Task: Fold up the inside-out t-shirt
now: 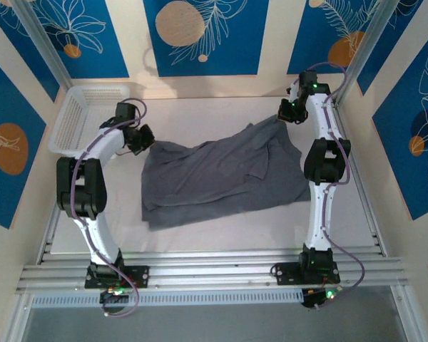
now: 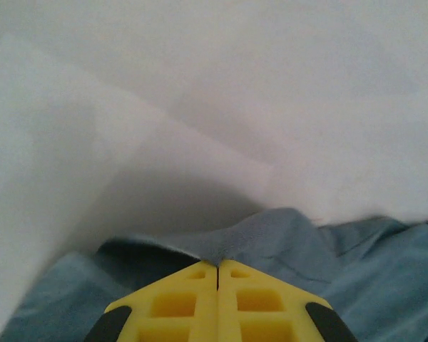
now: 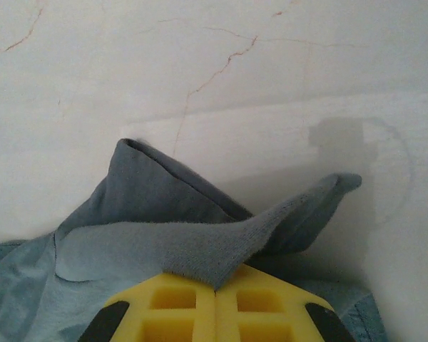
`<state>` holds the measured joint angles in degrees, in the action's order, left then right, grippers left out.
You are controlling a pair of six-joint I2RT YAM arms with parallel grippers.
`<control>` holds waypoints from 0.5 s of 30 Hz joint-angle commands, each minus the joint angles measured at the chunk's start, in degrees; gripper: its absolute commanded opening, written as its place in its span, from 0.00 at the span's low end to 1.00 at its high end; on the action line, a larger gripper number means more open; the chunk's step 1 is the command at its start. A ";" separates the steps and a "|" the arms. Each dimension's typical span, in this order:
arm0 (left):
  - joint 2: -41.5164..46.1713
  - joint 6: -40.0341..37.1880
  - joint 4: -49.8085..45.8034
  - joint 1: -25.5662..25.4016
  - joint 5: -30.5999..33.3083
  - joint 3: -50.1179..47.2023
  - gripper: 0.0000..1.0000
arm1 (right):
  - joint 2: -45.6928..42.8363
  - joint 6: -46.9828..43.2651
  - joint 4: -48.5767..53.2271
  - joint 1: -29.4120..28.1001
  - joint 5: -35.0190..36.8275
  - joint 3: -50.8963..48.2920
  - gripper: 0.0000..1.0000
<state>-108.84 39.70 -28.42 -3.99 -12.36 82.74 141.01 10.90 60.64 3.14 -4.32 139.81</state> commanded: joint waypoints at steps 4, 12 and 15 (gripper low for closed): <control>1.07 -0.75 -4.89 4.98 5.67 0.90 0.00 | 1.66 2.52 -0.04 1.52 -0.38 3.48 0.00; -2.66 -0.76 -5.72 7.46 1.56 3.75 0.00 | 3.76 3.17 0.77 1.78 -1.49 5.84 0.00; -2.71 -0.91 -4.36 7.46 0.07 3.87 0.00 | 5.33 3.18 1.56 1.45 -2.04 7.53 0.00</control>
<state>-110.67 39.66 -32.62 2.87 -10.76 84.93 144.59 13.17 60.99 4.58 -4.99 145.01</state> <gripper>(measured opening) 0.050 0.055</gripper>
